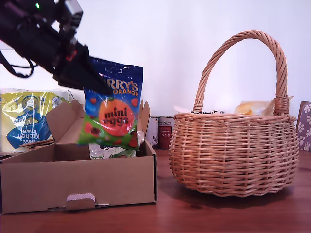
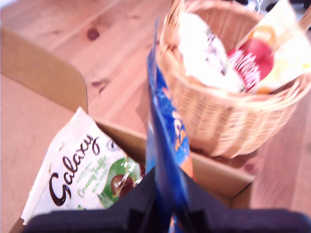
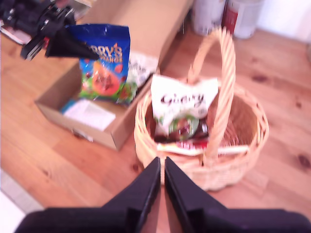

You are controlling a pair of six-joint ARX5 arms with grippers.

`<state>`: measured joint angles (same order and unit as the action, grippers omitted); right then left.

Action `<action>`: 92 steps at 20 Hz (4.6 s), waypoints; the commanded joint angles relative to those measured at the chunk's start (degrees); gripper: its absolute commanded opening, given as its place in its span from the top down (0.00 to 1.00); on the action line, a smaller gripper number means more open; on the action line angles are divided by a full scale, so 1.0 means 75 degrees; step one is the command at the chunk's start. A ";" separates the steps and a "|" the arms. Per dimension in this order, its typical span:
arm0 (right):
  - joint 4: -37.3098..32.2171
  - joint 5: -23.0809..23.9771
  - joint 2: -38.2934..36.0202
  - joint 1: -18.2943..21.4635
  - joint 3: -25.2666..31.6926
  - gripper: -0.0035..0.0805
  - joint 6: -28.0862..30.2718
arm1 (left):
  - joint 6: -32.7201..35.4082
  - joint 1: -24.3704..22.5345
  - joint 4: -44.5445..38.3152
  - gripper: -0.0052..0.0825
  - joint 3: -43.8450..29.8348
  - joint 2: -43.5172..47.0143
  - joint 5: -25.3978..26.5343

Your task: Move the bags of Easter eggs from the cardboard box on the left into the woven basket on the right side.

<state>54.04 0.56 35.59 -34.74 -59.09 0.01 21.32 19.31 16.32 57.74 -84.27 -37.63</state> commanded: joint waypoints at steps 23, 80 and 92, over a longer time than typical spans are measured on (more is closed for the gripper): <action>-0.0020 0.0003 0.0017 -0.0009 0.0181 0.97 0.0184 | -0.3375 0.2629 -0.5575 0.97 -0.0064 -0.0918 0.0460; -0.0090 -0.0615 0.0035 -0.0015 0.0181 0.97 0.0268 | -0.3401 0.0863 -0.0306 0.08 -0.0210 -0.1268 0.3850; -0.0143 -0.0682 0.0128 -0.0015 0.0181 0.97 0.0411 | -0.5065 0.0895 -0.1215 0.08 -0.0195 -0.2378 0.4610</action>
<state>53.54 -4.16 36.34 -34.74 -59.09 2.92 -16.25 25.74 7.99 57.30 -100.33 -3.05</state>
